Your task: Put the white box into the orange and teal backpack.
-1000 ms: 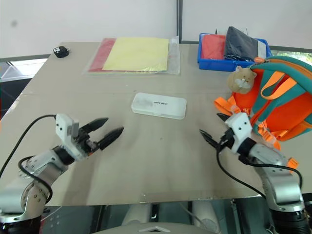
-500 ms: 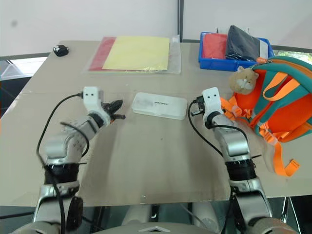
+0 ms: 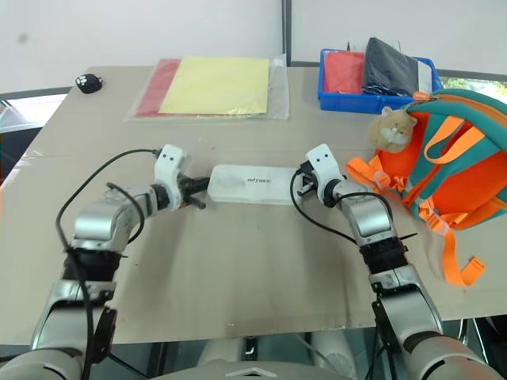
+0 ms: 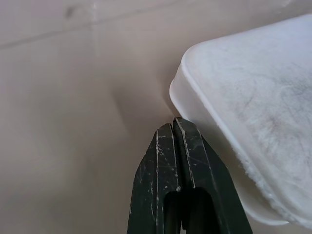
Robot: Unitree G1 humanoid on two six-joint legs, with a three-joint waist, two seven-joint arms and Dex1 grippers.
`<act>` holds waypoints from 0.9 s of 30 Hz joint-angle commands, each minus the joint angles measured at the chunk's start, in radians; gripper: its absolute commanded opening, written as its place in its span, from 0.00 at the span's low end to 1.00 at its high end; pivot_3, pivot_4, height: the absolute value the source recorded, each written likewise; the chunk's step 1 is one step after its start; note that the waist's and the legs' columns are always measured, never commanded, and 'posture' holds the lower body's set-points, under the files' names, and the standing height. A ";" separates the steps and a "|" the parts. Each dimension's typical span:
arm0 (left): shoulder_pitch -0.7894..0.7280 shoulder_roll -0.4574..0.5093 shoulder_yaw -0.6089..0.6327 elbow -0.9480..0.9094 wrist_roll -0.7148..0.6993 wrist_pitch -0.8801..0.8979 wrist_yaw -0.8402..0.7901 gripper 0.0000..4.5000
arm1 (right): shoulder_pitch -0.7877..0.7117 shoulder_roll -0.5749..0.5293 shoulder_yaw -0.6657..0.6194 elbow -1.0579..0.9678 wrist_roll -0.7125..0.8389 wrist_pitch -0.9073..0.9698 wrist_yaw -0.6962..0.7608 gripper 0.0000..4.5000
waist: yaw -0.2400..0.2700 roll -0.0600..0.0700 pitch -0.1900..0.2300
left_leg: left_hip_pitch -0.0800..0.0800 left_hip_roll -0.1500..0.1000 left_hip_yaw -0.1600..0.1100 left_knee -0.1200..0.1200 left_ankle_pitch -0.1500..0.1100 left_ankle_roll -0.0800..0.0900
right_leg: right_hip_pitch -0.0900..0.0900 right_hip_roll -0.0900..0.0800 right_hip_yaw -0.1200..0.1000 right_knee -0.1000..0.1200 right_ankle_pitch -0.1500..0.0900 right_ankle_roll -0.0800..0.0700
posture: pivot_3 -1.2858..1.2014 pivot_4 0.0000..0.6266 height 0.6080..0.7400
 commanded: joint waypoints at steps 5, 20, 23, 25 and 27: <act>0.265 0.022 0.124 -0.415 -0.148 0.180 0.008 0.00 | 0.143 -0.070 0.045 -0.317 0.026 0.120 0.038 0.02 | -0.003 0.000 0.000 | 0.001 0.000 -0.001 0.000 0.000 0.000 | 0.000 0.000 0.000 0.001 0.000 0.000 | 0.52 0.24 1.00; 0.329 0.219 0.460 -0.239 -0.512 0.598 -0.173 0.98 | 0.189 -0.142 0.032 -0.357 0.022 0.083 0.046 0.00 | 0.006 -0.001 0.000 | 0.002 0.000 -0.001 0.002 0.000 0.000 | 0.001 0.000 -0.001 0.000 -0.002 -0.003 | 0.52 0.24 1.00; 0.212 0.135 0.462 -0.160 -0.540 0.727 -0.109 0.98 | 0.182 -0.145 0.044 -0.356 0.007 0.070 0.039 0.00 | 0.004 -0.001 0.000 | 0.002 -0.001 -0.001 0.002 0.000 0.000 | 0.002 0.000 -0.001 0.000 -0.001 -0.001 | 0.52 0.24 1.00; 0.146 0.057 0.439 -0.113 -0.531 0.760 -0.051 0.98 | 0.173 -0.138 0.058 -0.358 0.003 0.070 0.038 0.00 | 0.005 -0.001 0.000 | 0.003 -0.001 -0.001 0.002 0.000 0.000 | 0.002 0.000 -0.001 0.000 0.000 0.000 | 0.52 0.24 1.00; 0.127 0.004 0.390 -0.096 -0.508 0.760 -0.020 0.98 | 0.158 -0.124 0.093 -0.350 -0.006 0.061 0.044 0.00 | -0.005 -0.005 0.000 | 0.003 0.000 -0.002 0.002 0.000 0.000 | 0.002 0.001 -0.001 0.001 0.000 0.000 | 0.52 0.24 1.00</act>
